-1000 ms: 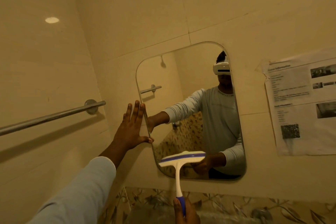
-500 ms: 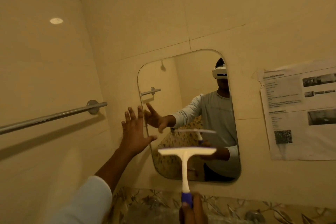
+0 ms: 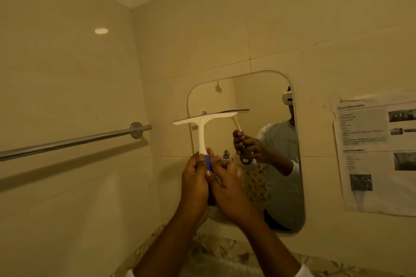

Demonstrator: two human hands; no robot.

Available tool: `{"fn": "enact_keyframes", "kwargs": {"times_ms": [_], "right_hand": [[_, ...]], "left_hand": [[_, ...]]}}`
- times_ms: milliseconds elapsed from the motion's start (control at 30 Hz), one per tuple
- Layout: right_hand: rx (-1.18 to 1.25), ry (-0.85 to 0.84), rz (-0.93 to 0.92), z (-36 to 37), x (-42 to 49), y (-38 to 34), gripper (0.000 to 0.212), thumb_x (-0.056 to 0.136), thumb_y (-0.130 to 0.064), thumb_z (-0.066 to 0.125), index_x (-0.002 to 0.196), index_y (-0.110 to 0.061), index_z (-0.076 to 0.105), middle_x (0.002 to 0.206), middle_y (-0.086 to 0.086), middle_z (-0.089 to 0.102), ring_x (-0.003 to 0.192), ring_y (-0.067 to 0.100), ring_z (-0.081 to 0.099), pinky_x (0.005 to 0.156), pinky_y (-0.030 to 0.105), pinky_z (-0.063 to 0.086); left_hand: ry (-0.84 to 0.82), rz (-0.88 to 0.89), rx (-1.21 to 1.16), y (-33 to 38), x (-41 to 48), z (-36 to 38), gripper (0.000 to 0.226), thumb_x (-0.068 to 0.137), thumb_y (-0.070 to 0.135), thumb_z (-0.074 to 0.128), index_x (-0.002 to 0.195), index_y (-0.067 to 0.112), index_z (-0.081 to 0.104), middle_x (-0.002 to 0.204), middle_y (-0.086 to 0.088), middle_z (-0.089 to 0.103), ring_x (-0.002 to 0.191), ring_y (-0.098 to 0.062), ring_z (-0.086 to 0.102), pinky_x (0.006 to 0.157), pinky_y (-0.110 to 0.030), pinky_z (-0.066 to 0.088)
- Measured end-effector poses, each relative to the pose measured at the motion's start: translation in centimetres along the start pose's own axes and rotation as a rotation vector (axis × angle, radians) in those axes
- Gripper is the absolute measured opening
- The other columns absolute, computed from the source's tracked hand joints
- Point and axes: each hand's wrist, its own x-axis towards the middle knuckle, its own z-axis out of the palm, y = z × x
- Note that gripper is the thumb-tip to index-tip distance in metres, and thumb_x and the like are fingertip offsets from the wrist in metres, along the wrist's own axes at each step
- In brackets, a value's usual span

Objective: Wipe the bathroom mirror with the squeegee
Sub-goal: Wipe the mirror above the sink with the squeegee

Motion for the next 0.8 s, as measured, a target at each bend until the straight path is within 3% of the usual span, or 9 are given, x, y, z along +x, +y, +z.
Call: {"fn": "enact_keyframes", "kwargs": {"times_ms": [67,100,200,267,400,500,800], "right_hand": [[-0.260,0.009,-0.041,-3.2,1.5,-0.1,0.056,0.096,-0.068,0.025,0.146,-0.050,0.042,0.128,-0.017,0.034,0.129,0.022,0.042,0.106,0.045,0.045],[-0.366,0.101,-0.056,-5.3,2.3,0.0,0.063,0.094,-0.069,0.023,0.144,-0.043,0.050,0.139,-0.008,0.040,0.129,0.025,0.044,0.104,0.044,0.044],[-0.713,0.515,-0.255,-13.8,5.1,1.3,0.054,0.099,-0.042,0.037,0.137,-0.012,0.062,0.132,0.021,0.060,0.120,0.040,0.053,0.098,0.051,0.043],[-0.846,0.627,-0.295,-20.2,7.2,3.2,0.051,0.101,-0.033,0.044,0.143,-0.007,0.054,0.139,0.026,0.053,0.130,0.045,0.047,0.107,0.054,0.037],[-1.087,0.493,-0.338,-28.1,9.9,7.5,0.063,0.103,-0.046,0.032,0.155,-0.010,0.040,0.160,0.022,0.035,0.147,0.045,0.031,0.119,0.058,0.028],[-1.165,0.453,-0.394,-28.7,10.2,8.7,0.071,0.102,-0.054,0.027,0.161,-0.014,0.033,0.165,0.020,0.030,0.150,0.045,0.027,0.122,0.057,0.022],[-1.273,0.478,-0.476,-28.4,10.5,9.2,0.072,0.103,-0.056,0.027,0.161,-0.015,0.033,0.167,0.023,0.023,0.150,0.049,0.024,0.124,0.058,0.015]], "left_hand": [[0.034,-0.006,-0.065,1.0,1.7,0.3,0.029,0.110,0.035,0.044,0.120,0.023,0.068,0.097,-0.006,0.077,0.086,-0.024,0.075,0.077,-0.043,0.061],[0.047,0.001,-0.097,1.5,2.7,0.5,0.028,0.110,0.034,0.044,0.120,0.022,0.067,0.086,-0.006,0.072,0.070,-0.022,0.069,0.065,-0.039,0.060],[0.080,-0.026,-0.136,3.5,5.6,0.4,0.027,0.109,0.039,0.044,0.118,0.023,0.065,0.069,0.000,0.058,0.048,-0.010,0.043,0.040,-0.025,0.039],[0.087,-0.030,-0.107,4.2,7.4,0.1,0.032,0.109,0.043,0.043,0.118,0.020,0.064,0.066,0.002,0.054,0.045,-0.007,0.037,0.037,-0.022,0.033],[0.093,-0.013,-0.039,4.9,10.3,0.4,0.041,0.109,0.045,0.040,0.113,0.013,0.065,0.064,0.000,0.052,0.044,-0.009,0.034,0.038,-0.022,0.030],[0.076,-0.002,-0.009,4.7,12.3,1.1,0.042,0.109,0.046,0.039,0.107,0.013,0.065,0.063,-0.001,0.050,0.044,-0.009,0.033,0.038,-0.021,0.028],[0.061,-0.055,0.008,1.8,13.1,0.4,0.045,0.109,0.049,0.038,0.103,0.011,0.061,0.057,0.003,0.050,0.040,-0.009,0.031,0.036,-0.020,0.026]]}}
